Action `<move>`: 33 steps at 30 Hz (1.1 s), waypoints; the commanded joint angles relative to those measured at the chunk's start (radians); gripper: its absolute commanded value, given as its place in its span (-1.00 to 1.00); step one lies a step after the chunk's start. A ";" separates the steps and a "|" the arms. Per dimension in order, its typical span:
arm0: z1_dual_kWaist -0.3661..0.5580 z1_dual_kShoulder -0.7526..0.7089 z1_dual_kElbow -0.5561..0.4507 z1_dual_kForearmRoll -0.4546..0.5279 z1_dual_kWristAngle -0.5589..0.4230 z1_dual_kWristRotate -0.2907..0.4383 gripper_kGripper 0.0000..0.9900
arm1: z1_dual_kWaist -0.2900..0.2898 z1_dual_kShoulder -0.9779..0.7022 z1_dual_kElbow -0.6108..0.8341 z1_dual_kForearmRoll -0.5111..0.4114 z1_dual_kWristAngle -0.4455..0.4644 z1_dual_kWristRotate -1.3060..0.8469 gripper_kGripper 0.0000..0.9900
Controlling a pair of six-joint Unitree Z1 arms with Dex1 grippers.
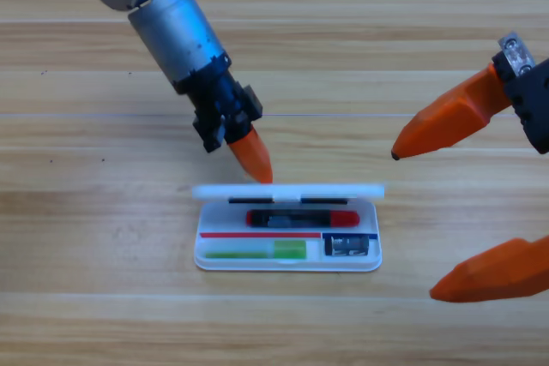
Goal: Clean up eraser and pencils
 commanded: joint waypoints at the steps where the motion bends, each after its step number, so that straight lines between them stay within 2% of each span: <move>1: -0.040 0.041 0.070 -0.029 -0.011 0.004 -1.00 | -0.004 -0.005 0.024 -0.019 0.013 0.009 0.92; 8: -0.057 -0.011 0.171 -0.087 -0.004 -0.018 -1.00 | -0.004 -0.005 0.023 -0.019 0.018 0.009 0.92; 20: -0.071 -0.025 0.274 -0.176 0.013 -0.035 -1.00 | -0.004 -0.002 0.021 -0.019 0.024 0.009 0.92; 26: -0.069 -0.067 0.271 -0.182 0.038 -0.051 -1.00 | -0.004 0.001 0.020 -0.019 0.024 0.009 0.92; 29: -0.068 -0.163 0.255 -0.165 0.072 -0.076 -1.00 | -0.004 0.001 0.020 -0.019 0.024 0.009 0.92; 31: -0.069 -0.258 0.222 -0.113 0.116 -0.081 -1.00 | -0.004 0.001 0.021 -0.019 0.024 0.009 0.92; 32: -0.069 -0.307 0.208 -0.087 0.136 -0.081 -0.83 | -0.004 0.001 0.021 -0.019 0.024 0.009 0.92; 33: -0.069 -0.358 0.197 -0.066 0.145 -0.084 -0.09 | -0.004 0.001 0.021 -0.019 0.024 0.009 0.92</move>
